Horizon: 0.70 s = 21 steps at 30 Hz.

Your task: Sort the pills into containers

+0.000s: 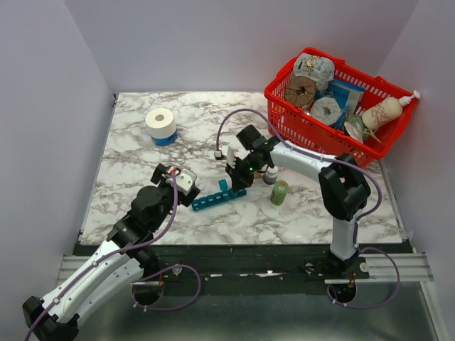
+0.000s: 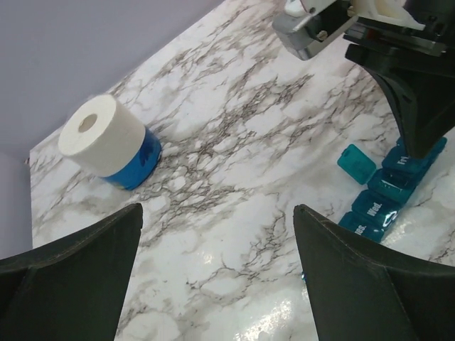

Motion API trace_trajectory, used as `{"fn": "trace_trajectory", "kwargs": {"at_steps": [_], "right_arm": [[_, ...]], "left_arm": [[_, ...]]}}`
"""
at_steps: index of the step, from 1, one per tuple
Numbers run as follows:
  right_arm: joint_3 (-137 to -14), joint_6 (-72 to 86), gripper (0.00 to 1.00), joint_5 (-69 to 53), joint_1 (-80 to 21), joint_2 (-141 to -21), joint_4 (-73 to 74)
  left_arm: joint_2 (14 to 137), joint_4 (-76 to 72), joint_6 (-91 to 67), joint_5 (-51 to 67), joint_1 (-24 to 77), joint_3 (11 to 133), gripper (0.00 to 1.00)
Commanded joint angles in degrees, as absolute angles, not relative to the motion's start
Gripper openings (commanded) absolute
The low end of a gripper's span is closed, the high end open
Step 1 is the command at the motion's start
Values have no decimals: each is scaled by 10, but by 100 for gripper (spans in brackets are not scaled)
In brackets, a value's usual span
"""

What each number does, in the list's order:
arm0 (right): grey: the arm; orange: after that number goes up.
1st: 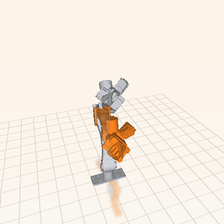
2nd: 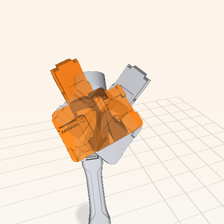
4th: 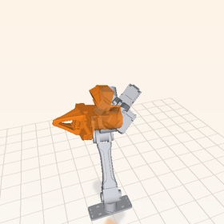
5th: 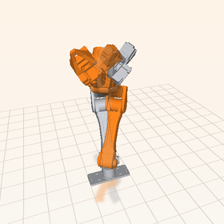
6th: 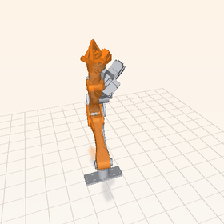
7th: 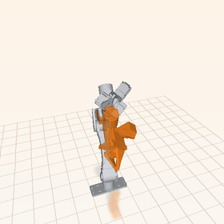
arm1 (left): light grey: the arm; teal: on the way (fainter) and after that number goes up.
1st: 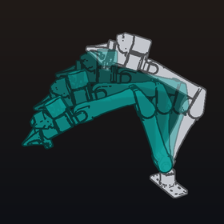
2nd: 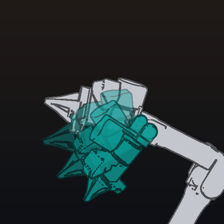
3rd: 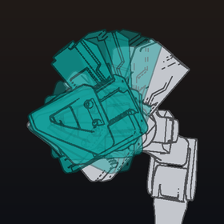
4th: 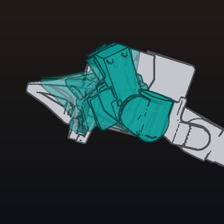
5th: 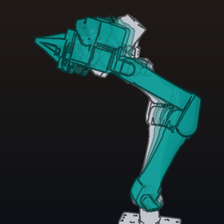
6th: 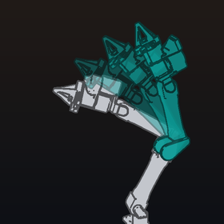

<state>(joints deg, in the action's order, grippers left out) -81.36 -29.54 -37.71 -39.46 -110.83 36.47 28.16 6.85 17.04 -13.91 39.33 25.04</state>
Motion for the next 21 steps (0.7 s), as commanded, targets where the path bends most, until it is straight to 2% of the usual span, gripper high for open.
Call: {"fn": "trace_trajectory", "kwargs": {"at_steps": [1,10,21], "right_arm": [[-813,-288,6,-334,-410,-1143,352],[-823,-279,5,-266,-419,-1178,348],[-879,-332,8,-353,-416,-1100,423]], "left_arm": [[277,79,157,-217,391,246,95],[268,76,162,-225,390,239,95],[286,62,114,-202,372,246,96]]}}
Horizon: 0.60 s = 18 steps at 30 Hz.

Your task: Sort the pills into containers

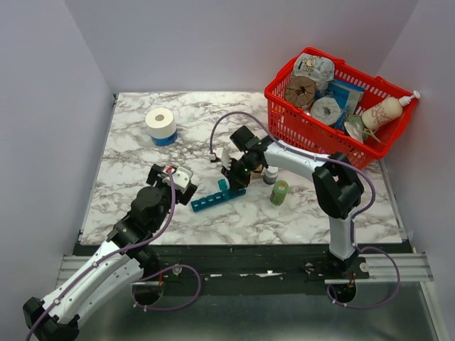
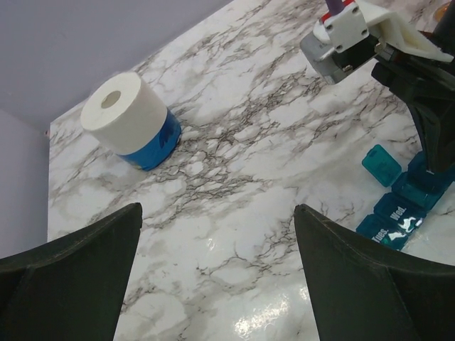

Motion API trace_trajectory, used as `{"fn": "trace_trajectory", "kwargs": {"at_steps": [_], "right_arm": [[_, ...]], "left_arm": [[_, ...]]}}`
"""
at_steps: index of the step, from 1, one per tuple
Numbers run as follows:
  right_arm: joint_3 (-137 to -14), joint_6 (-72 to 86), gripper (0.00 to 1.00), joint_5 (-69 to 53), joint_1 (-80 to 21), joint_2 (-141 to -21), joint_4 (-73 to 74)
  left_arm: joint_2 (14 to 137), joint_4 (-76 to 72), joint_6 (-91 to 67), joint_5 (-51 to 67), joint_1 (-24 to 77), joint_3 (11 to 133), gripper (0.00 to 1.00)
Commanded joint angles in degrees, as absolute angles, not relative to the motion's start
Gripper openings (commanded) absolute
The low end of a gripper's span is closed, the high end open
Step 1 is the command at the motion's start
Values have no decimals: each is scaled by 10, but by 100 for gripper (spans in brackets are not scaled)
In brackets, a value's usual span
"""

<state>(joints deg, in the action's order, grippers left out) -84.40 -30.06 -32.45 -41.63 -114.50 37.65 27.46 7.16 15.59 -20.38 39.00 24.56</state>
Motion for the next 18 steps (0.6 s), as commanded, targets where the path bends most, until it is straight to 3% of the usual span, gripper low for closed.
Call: {"fn": "trace_trajectory", "kwargs": {"at_steps": [1,8,11,16,18], "right_arm": [[-888,-335,9,-356,-415,-1094,430],[-896,-356,18,-358,-411,-1044,453],[-892,-374,27,-354,-406,-1010,453],[-878,-382,58,-352,-381,-922,424],[-851,-383,81,-361,-369,-891,388]], "left_arm": [[289,60,106,-194,360,248,96],[340,40,2,-24,185,288,96],[385,47,-53,38,135,318,96],[450,79,-90,118,99,370,96],[472,89,-82,164,98,388,96]]}}
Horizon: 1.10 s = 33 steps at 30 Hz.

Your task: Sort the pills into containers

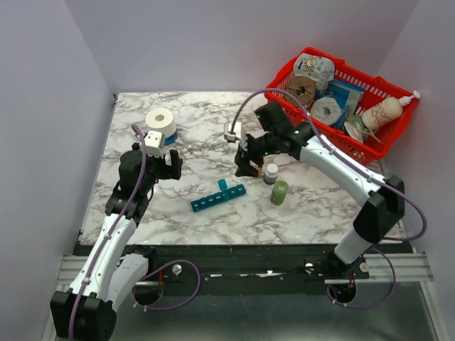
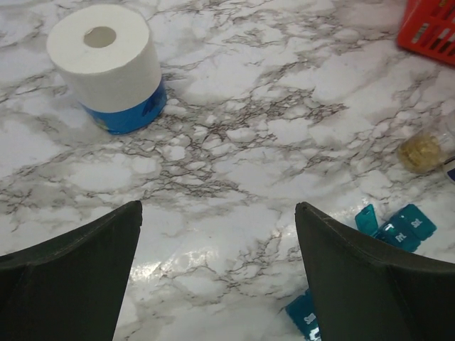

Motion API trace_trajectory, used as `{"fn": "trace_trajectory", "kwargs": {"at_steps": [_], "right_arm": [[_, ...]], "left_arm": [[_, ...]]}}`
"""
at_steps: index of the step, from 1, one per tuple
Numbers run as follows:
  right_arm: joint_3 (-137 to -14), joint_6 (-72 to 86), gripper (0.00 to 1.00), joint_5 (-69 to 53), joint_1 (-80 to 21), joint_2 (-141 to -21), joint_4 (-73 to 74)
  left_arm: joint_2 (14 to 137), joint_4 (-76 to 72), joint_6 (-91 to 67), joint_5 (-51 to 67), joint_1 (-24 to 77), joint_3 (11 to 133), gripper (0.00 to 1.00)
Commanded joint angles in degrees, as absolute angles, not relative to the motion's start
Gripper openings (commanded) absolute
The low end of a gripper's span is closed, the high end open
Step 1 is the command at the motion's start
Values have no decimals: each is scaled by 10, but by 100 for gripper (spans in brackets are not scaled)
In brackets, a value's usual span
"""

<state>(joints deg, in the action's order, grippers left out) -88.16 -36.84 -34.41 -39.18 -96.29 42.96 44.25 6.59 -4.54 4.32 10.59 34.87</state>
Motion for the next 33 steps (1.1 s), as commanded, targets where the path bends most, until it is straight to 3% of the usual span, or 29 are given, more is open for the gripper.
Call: {"fn": "trace_trajectory", "kwargs": {"at_steps": [1,3,5,8,10,17,23,33], "right_arm": [[-838,-381,86,-370,-354,-861,374],[-813,-395,97,-437,-338,-835,346],[-795,-462,98,-528,-316,-817,381],[-773,-609,100,-566,-310,-796,487],[-756,-619,100,-541,-310,-782,498],[-716,-475,99,-282,-309,-756,497],[-655,-396,99,-162,-309,-753,460],[-633,-363,99,-142,-310,-808,454]], "left_arm": [[475,93,-77,177,98,393,96],[484,98,-56,216,98,399,96],[489,107,-48,227,98,400,96],[485,101,-39,246,98,392,96],[480,79,-42,260,98,383,96],[475,55,-45,231,99,355,97],[468,31,-52,183,99,319,99],[451,37,-39,164,106,315,99]]}}
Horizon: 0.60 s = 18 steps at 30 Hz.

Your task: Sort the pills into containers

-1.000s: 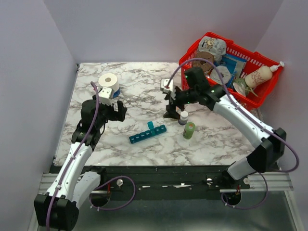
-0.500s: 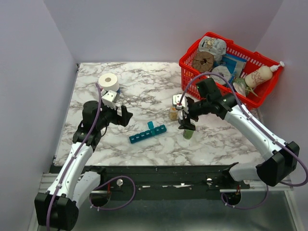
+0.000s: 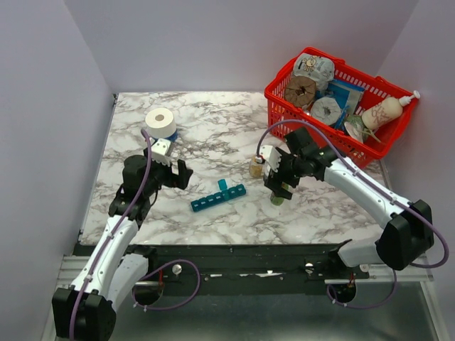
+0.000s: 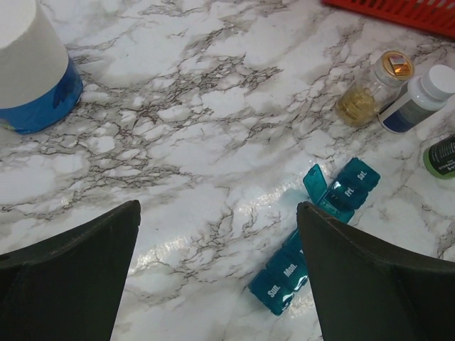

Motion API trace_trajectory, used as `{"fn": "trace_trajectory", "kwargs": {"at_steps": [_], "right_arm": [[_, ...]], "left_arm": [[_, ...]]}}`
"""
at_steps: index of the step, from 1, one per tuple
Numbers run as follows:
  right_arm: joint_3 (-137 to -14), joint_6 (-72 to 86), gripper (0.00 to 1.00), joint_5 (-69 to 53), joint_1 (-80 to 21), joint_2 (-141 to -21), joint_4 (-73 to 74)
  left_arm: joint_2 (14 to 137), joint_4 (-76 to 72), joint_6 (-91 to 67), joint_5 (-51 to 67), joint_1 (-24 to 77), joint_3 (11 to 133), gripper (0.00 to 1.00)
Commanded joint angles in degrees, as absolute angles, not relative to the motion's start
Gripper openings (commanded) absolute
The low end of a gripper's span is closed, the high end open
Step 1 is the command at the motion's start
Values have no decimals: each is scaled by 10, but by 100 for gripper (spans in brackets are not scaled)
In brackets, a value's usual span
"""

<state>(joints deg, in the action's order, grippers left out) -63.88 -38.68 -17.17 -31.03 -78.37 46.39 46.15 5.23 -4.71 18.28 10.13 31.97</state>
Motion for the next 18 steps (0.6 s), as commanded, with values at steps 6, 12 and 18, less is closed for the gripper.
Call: {"fn": "trace_trajectory", "kwargs": {"at_steps": [6,12,18], "right_arm": [[-629,-359,98,-129,-309,-833,449],[-628,-359,88,-134,-309,-838,453],[-633,-356,78,-153,-309,-853,462]], "left_arm": [[452,36,-37,168,113,316,99],[441,11,-58,181,114,309,99],[452,-16,-89,234,114,302,99]]}}
